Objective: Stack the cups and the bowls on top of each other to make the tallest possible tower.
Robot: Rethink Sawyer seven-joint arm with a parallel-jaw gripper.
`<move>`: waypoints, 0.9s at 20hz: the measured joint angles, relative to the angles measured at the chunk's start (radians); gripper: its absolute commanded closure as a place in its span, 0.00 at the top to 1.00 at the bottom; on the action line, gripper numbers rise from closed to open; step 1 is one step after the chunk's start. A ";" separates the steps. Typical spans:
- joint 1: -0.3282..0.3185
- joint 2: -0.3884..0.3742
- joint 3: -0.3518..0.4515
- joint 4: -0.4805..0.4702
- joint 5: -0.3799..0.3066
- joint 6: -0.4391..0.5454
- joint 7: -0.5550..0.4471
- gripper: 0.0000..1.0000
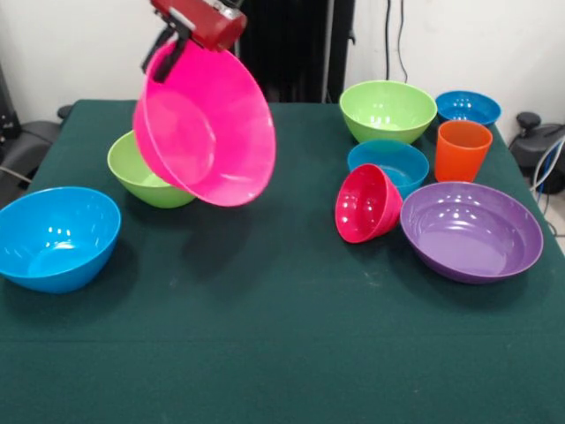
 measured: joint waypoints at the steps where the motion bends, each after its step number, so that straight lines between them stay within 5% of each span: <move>1: 0.002 0.000 -0.007 0.000 0.002 0.000 0.000 0.00; 18: 0.170 0.112 -0.238 -0.034 0.116 0.000 0.000 0.00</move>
